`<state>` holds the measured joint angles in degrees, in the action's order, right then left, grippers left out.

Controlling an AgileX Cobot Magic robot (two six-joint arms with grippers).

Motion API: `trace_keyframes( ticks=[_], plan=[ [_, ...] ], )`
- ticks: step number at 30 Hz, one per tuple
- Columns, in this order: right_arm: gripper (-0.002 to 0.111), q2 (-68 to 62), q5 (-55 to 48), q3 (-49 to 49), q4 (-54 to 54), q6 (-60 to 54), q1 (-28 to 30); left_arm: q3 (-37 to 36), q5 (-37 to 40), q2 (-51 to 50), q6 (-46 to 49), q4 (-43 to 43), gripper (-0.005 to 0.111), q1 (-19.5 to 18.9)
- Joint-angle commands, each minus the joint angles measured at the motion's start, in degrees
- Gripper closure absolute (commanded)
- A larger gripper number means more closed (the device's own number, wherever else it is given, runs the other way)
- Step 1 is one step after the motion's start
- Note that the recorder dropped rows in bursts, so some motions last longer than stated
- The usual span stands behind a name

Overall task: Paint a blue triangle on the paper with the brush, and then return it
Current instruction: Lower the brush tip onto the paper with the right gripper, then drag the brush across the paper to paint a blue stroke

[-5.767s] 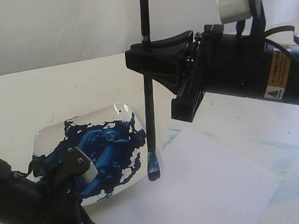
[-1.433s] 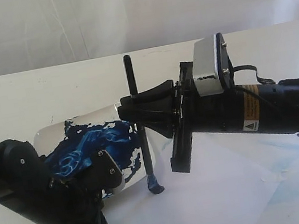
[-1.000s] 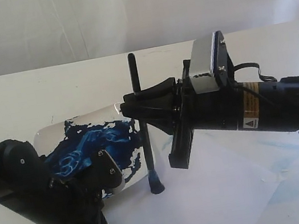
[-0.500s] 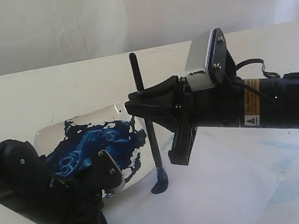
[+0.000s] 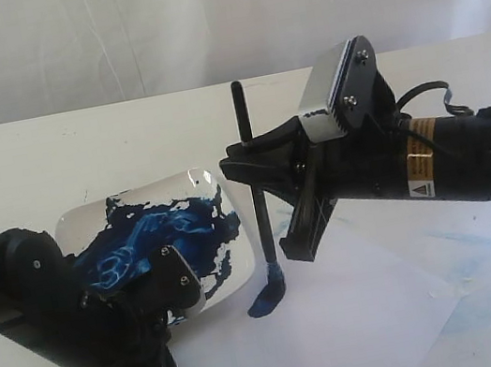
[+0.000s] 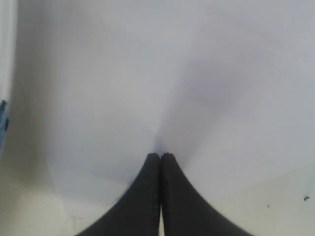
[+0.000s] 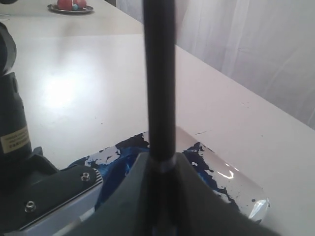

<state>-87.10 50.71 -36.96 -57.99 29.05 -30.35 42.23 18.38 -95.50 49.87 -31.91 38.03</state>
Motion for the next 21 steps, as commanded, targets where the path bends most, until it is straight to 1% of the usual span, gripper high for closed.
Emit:
trace_keyframes(
  ticks=[1,14,21],
  plan=[
    [0.108,0.2,-3.9,0.2,-0.9,-0.8,0.2,-0.5,0.7,-0.9,0.0,-0.2,0.107,0.4],
    [0.108,0.4,-9.0,0.1,-0.2,-4.7,0.2,-0.5,0.7,-0.9,0.0,-0.2,0.107,0.4],
    [0.108,0.4,-10.4,0.1,3.4,-8.4,0.2,-0.5,0.7,-0.9,0.0,-0.2,0.107,0.4]
  ],
)
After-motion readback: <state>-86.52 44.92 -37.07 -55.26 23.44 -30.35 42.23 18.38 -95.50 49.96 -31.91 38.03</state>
